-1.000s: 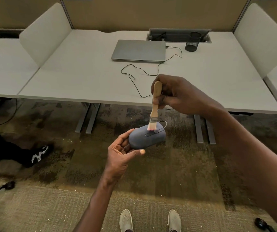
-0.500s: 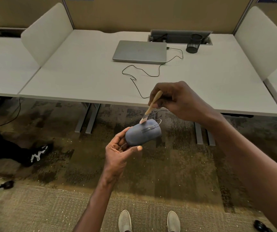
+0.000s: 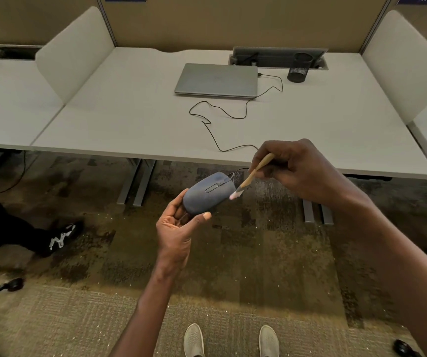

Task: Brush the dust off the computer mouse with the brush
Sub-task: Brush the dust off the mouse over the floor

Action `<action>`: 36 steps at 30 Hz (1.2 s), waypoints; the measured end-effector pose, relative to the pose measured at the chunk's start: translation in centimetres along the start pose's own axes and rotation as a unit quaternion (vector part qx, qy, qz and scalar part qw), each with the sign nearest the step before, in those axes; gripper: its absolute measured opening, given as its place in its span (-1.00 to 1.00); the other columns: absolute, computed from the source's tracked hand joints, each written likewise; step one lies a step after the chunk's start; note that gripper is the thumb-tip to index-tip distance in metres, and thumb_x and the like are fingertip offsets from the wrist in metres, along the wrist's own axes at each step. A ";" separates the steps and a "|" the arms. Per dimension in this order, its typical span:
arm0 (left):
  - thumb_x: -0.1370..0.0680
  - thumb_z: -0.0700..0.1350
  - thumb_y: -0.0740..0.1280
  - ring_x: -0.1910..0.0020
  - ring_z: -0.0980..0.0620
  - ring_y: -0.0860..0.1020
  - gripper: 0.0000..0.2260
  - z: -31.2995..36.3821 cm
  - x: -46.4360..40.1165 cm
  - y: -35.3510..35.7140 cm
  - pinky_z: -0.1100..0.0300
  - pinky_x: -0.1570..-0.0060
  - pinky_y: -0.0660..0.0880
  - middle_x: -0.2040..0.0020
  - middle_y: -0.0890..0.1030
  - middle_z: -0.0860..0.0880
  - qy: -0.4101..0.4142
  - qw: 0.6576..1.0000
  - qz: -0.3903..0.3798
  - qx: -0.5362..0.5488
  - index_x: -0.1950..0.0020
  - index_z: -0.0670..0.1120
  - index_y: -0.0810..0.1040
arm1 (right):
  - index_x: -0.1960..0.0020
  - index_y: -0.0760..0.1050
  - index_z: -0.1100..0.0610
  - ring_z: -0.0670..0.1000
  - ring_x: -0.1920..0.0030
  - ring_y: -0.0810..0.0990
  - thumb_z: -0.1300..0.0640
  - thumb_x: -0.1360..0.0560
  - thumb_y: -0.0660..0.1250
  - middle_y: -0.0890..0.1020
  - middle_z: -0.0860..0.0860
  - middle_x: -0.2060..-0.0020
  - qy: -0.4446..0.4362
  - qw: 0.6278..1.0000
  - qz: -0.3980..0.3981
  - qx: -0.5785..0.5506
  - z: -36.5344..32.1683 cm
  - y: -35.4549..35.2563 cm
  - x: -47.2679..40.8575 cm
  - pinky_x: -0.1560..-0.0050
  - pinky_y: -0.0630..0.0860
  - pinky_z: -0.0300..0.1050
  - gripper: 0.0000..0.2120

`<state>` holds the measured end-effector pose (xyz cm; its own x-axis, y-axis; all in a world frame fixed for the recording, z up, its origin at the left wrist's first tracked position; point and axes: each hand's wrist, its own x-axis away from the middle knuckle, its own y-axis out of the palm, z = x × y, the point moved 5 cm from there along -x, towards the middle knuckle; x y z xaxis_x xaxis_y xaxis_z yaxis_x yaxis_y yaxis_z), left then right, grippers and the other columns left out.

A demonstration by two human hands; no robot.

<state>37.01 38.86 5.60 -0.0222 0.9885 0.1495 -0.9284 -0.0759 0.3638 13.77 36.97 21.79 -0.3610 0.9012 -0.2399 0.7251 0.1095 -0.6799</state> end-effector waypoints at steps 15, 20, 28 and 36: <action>-0.28 -0.33 0.52 -0.18 0.02 0.67 -0.38 0.6 0.3 0.6 0.23 -0.01 0.65 -0.23 0.63 -0.10 0.018 1.000 0.021 0.007 -0.31 -0.04 0.52 | -0.11 0.70 0.14 -0.08 0.00 0.71 0.38 -0.51 0.42 0.75 0.00 -0.01 -0.079 0.994 -0.042 0.059 -2.8 2.1 1.4 0.08 0.63 -0.07 -0.75; -0.28 -0.32 0.51 -0.15 0.06 0.67 -0.39 1.1 0.4 1.2 0.25 0.00 0.64 -0.22 0.63 -0.07 0.023 0.999 0.024 -0.001 -0.30 -0.04 0.52 | -0.09 0.69 0.12 -0.21 0.05 0.67 0.40 -0.51 0.39 0.73 -0.07 0.08 -0.034 0.997 -0.039 0.054 -1.7 0.9 3.0 0.10 0.61 -0.23 -0.73; -0.34 -0.34 0.50 -0.16 0.06 0.67 -0.40 1.8 0.5 2.3 0.23 -0.05 0.64 -0.22 0.62 -0.10 0.047 0.998 0.026 -0.022 -0.35 -0.11 0.48 | -0.03 0.66 0.13 -0.08 0.06 0.61 0.44 -0.50 0.37 0.64 -0.06 0.07 0.010 0.995 0.079 0.068 -0.5 -1.1 3.4 0.12 0.56 -0.14 -0.74; -0.31 -0.24 0.51 -0.13 0.12 0.67 -0.39 2.4 0.3 2.4 0.27 -0.04 0.63 -0.19 0.59 -0.09 0.068 0.996 0.028 -0.052 -0.33 -0.11 0.42 | -0.03 0.67 0.22 -0.30 0.07 0.60 0.47 -0.49 0.39 0.65 -0.05 0.12 0.076 0.980 0.159 0.088 1.1 -2.0 2.3 0.15 0.49 -0.50 -0.78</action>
<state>35.62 38.67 8.74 -0.1186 0.9922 0.0378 -0.9578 -0.1244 0.2592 10.86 38.39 21.80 -0.0321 0.9315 -0.3624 0.6690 -0.2493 -0.7002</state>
